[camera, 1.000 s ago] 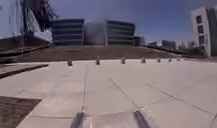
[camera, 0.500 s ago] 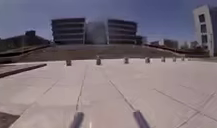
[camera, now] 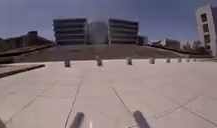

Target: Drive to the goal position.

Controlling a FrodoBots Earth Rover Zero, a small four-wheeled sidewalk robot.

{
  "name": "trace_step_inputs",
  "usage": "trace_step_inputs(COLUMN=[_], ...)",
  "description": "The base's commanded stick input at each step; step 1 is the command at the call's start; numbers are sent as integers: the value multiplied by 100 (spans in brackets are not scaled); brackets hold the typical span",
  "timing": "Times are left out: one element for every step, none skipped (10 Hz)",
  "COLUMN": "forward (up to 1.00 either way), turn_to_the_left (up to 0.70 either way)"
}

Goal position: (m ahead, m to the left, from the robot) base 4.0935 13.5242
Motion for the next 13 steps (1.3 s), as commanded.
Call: trace_step_inputs(forward=[100,100,100,100,100,100,100,100,100,100,100,100,100], turn_to_the_left=[27,27,27,0,0,1,26,27,27,1,0,0,0])
